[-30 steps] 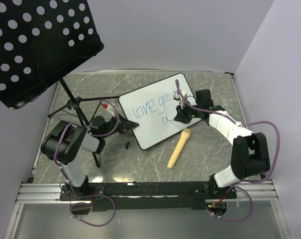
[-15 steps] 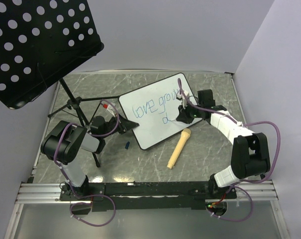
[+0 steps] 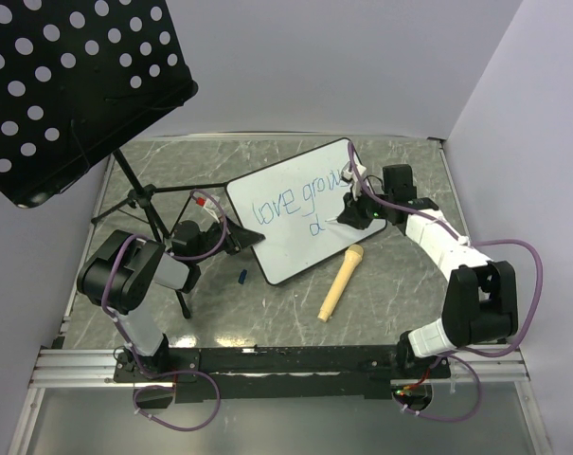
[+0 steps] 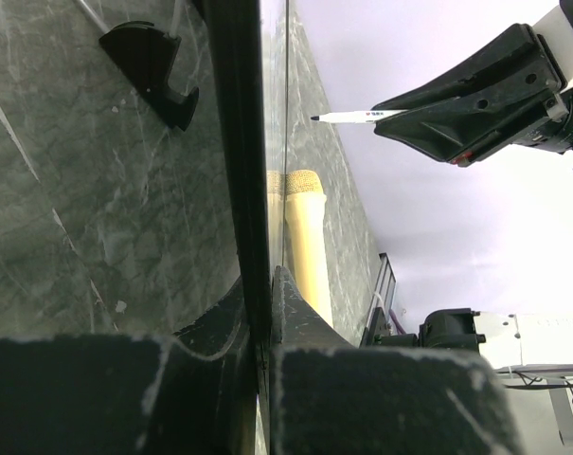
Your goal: Write a sentence on the whiteboard
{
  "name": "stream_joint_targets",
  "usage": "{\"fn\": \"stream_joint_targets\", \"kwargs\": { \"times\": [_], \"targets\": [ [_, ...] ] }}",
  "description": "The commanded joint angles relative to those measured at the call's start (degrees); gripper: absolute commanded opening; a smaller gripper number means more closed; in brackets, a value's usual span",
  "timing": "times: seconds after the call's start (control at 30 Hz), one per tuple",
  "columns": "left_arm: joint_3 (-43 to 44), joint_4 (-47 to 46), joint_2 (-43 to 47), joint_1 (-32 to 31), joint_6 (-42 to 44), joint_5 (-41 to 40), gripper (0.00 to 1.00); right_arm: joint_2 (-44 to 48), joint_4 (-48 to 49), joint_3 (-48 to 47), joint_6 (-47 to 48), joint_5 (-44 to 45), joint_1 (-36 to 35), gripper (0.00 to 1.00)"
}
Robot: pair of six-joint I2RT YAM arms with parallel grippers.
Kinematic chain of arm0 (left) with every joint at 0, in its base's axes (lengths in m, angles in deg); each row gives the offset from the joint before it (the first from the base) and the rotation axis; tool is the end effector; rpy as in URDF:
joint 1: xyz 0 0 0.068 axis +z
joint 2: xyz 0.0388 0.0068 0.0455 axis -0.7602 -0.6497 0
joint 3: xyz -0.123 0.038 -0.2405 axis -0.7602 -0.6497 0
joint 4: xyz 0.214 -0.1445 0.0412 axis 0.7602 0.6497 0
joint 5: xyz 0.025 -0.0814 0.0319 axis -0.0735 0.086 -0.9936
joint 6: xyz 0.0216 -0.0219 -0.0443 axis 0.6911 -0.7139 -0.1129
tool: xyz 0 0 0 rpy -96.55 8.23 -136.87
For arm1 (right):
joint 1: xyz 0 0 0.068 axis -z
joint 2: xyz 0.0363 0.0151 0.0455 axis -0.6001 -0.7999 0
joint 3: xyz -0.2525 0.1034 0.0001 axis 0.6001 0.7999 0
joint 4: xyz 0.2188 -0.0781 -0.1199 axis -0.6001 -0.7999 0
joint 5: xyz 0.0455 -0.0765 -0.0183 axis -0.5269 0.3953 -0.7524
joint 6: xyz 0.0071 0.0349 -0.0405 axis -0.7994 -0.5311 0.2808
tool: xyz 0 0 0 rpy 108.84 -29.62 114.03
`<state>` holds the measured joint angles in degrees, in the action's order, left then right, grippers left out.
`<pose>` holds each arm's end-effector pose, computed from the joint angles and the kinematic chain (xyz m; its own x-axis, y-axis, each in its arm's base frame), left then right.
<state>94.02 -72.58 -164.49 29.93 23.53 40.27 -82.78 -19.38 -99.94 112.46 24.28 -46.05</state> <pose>0.2613 -0.1153 0.1457 -0.7461 -0.4608 -0.4806 0.3712 0.3114 -0.8748 0.3000 0.0718 0.2568 -0.2966 -0.4313 -0.8520 -0.8467 0.5315 0.0257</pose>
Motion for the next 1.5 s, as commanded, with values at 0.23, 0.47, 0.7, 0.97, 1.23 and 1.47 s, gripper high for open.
{"fn": "stream_joint_targets", "kwargs": {
  "times": [0.23,0.47,0.7,0.97,1.23,1.47],
  "targets": [
    [1.04,-12.97,2.15,-0.23,3.22,3.06,0.01,-0.87,2.97,-3.26,-0.49,-1.08,1.43,0.00],
    [1.39,-12.62,2.32,-0.23,3.48,3.06,0.01,-2.62,3.76,-3.88,-0.05,-1.26,1.87,0.00],
    [1.48,-12.27,2.50,-0.22,3.57,3.06,0.01,-2.54,4.20,-3.61,-0.14,-1.78,1.87,0.00],
    [1.04,-12.80,2.32,-0.23,3.39,3.06,0.01,-2.62,4.29,-3.26,-0.14,-2.58,1.96,0.00],
    [0.95,-12.71,2.59,-0.23,3.48,2.97,0.01,-2.71,4.64,-3.09,-0.23,-2.67,1.96,0.00],
    [0.95,-12.97,2.41,-0.22,3.31,2.89,0.01,-3.59,5.96,-2.73,-1.37,-1.17,2.05,0.00]
  ]
}}
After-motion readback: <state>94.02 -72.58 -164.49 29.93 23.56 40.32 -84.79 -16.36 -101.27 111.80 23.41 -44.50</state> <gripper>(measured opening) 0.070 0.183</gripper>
